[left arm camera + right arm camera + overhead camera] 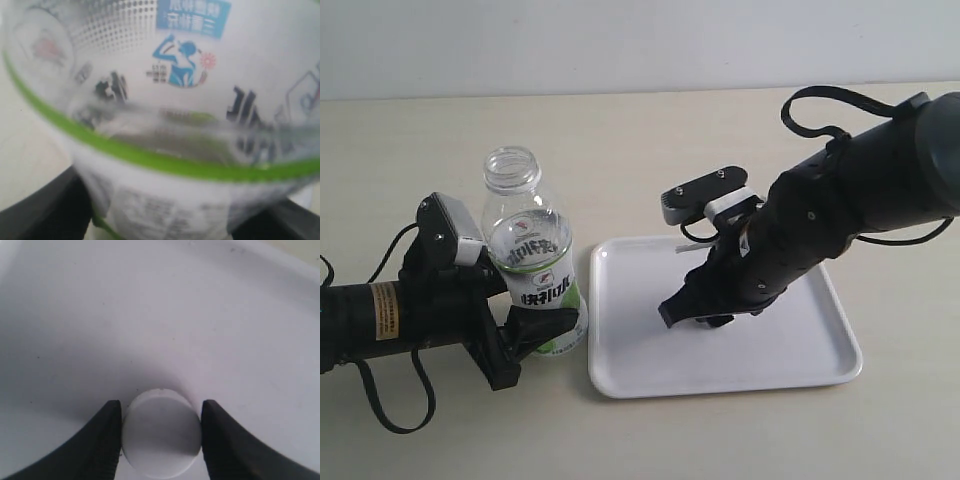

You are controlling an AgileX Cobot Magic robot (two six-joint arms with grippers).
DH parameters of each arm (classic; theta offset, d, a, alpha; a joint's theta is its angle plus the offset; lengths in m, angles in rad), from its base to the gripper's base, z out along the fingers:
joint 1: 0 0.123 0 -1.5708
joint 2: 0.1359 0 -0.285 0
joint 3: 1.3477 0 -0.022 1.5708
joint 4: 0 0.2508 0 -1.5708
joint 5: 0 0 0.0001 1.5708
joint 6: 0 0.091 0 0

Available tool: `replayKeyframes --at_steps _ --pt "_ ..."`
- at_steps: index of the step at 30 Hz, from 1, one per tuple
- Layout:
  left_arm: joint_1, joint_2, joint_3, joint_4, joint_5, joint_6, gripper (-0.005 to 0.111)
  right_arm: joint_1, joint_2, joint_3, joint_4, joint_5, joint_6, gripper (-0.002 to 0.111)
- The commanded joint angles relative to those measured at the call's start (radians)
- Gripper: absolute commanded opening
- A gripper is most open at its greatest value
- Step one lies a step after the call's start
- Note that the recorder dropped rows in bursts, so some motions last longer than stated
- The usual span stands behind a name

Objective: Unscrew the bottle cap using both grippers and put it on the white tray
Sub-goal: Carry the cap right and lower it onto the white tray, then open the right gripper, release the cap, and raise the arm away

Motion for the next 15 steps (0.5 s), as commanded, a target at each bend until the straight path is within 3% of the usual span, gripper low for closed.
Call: replayKeyframes --at_steps 1,8,15 --pt "0.000 -0.008 0.001 0.008 -0.014 0.001 0.000 -0.004 0.003 0.001 -0.009 -0.029 0.003 0.016" --pt "0.000 -0.008 0.001 0.008 -0.020 0.001 0.000 -0.004 0.003 0.001 -0.005 0.000 0.035 0.070" --pt "0.000 -0.008 0.001 0.008 -0.022 -0.014 0.000 -0.004 -0.028 -0.001 -0.005 0.018 0.093 0.074"
